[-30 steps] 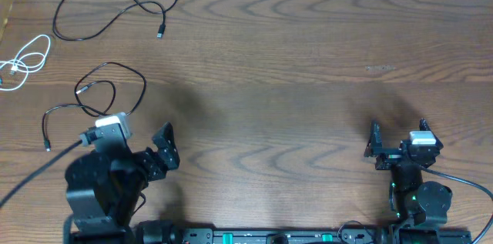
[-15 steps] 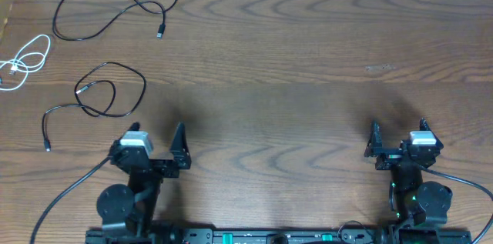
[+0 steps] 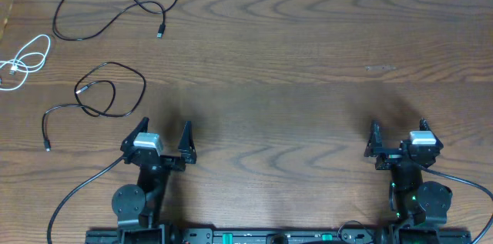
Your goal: Untangle cables
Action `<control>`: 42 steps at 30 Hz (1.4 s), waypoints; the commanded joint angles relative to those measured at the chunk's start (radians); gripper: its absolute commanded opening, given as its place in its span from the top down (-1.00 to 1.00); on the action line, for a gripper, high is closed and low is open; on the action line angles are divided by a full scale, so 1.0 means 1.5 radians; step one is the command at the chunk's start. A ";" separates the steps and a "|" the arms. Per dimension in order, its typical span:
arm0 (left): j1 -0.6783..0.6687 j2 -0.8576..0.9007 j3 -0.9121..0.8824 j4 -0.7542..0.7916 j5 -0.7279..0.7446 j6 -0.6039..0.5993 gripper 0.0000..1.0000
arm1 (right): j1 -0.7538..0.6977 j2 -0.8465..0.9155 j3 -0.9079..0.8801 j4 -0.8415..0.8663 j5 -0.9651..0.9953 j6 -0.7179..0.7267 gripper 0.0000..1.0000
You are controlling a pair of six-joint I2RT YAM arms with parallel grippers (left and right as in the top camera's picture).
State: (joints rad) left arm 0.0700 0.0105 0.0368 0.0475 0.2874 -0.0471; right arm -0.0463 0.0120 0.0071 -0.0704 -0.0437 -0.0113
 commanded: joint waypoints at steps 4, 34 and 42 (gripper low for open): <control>-0.018 -0.006 -0.022 0.042 0.005 0.059 -0.96 | -0.005 -0.004 -0.001 -0.003 0.007 0.002 -0.99; -0.042 -0.006 -0.022 -0.077 -0.123 0.065 -0.96 | -0.005 -0.004 -0.001 -0.003 0.007 0.002 -0.99; -0.042 -0.006 -0.022 -0.081 -0.163 0.045 -0.96 | -0.005 -0.004 -0.001 -0.003 0.007 0.002 -0.98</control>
State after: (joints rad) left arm 0.0109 0.0101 0.0231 -0.0368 0.0711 0.0402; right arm -0.0463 0.0120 0.0071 -0.0704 -0.0437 -0.0113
